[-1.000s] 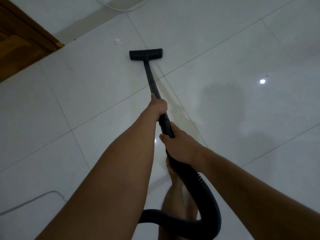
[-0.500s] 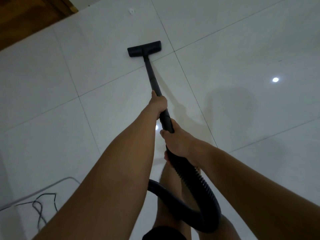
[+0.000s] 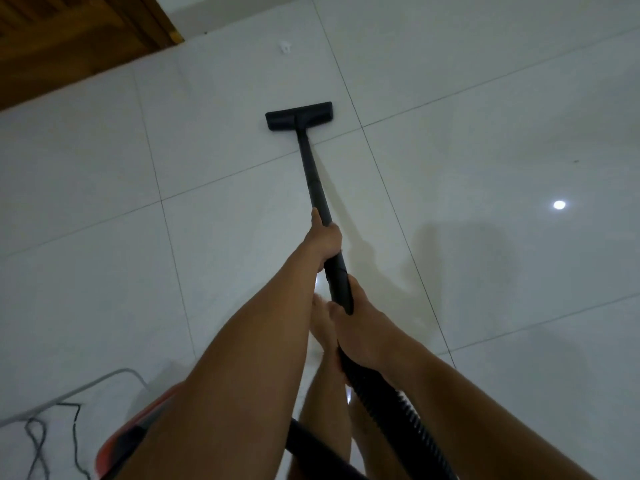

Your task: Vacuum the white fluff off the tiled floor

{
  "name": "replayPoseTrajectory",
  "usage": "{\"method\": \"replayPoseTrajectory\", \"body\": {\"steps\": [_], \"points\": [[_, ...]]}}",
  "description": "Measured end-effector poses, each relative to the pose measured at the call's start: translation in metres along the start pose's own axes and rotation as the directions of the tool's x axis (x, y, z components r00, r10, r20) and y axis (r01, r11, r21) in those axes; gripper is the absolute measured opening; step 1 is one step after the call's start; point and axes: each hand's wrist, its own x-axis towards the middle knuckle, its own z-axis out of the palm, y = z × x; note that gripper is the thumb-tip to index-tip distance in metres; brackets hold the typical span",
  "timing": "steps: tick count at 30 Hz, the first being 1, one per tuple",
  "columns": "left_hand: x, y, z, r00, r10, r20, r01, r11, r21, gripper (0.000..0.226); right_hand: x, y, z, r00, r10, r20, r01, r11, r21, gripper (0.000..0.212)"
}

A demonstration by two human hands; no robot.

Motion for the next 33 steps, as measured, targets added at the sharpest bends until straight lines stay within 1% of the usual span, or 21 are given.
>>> {"method": "replayPoseTrajectory", "body": {"steps": [4,8,11,15,18,27,33], "points": [[0.016,0.0,0.0,1.0,0.016,-0.014,-0.016,0.999,0.028,0.068,0.019,0.003,0.0,0.999,-0.03,-0.022,0.03,0.999,-0.023,0.057],[0.029,0.009,-0.006,0.999,0.03,-0.024,-0.029,0.999,0.045,0.068,0.036,-0.003,-0.003,1.0,-0.018,-0.018,0.018,1.0,-0.011,0.058],[0.04,0.019,-0.011,0.999,0.033,-0.021,-0.032,0.998,0.055,0.068,0.048,-0.013,-0.007,0.999,-0.025,-0.023,0.025,0.999,-0.021,0.058],[0.061,0.037,-0.019,0.999,0.041,-0.029,-0.039,0.998,0.059,0.068,0.07,-0.028,-0.014,0.997,-0.069,-0.022,0.067,0.995,-0.067,0.06],[0.076,0.049,-0.026,0.999,0.041,-0.032,-0.04,0.998,0.058,0.068,0.084,-0.041,-0.018,0.997,-0.073,-0.026,0.071,0.995,-0.066,0.059],[0.11,0.107,-0.059,0.999,0.042,-0.035,-0.038,0.994,0.099,0.068,0.115,-0.106,-0.035,0.995,-0.099,-0.004,0.099,0.994,-0.054,0.058],[0.138,0.152,-0.081,0.998,0.043,-0.044,-0.038,0.994,0.105,0.067,0.147,-0.154,-0.045,0.997,-0.08,-0.017,0.079,0.995,-0.056,0.06]]}}
